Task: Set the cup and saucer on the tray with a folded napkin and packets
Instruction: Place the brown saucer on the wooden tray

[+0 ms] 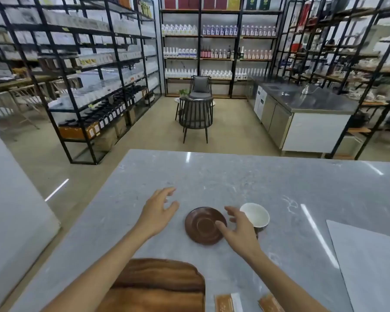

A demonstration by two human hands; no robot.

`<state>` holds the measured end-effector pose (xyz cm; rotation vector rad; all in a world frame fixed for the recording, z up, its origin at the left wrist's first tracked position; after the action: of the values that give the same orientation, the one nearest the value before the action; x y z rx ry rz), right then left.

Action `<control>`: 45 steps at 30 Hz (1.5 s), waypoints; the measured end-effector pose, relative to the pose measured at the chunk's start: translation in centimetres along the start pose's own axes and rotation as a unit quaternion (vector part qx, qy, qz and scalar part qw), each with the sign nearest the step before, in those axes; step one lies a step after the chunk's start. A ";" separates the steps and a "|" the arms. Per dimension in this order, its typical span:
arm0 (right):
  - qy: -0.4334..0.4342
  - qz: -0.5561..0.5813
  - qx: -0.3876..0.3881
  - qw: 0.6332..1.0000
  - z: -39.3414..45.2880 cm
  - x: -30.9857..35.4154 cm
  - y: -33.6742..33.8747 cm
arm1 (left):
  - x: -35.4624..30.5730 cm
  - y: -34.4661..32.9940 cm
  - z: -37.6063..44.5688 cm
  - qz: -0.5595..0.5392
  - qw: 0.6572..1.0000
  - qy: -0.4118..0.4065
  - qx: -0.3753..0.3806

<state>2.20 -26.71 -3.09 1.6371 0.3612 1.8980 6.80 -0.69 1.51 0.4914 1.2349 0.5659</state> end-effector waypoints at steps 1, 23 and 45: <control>-0.010 -0.009 0.019 1.000 0.1 -0.8 -0.8 | 1.1 -1.2 0.1 -0.008 0.999 0.030 0.021; -0.105 -0.010 0.038 0.994 2.4 -7.9 -5.8 | 11.2 -13.7 0.2 -0.076 0.972 0.190 0.120; -0.080 0.040 0.051 0.995 -1.8 -2.2 -5.0 | 9.0 -6.4 -5.4 -0.149 0.973 0.164 0.065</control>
<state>1.88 -23.80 -8.07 1.8828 0.3343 1.8167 4.53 0.44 -10.54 0.3178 1.6368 0.3169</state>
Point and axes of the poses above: each hand's wrist, its own z-axis towards the middle knuckle, its own y-axis out of the back of the hand, x = y × z, the point moved 7 cm from there along z, towards the middle knuckle, and after that the axes turned 4 degrees about -x, right-handed, at the moved point
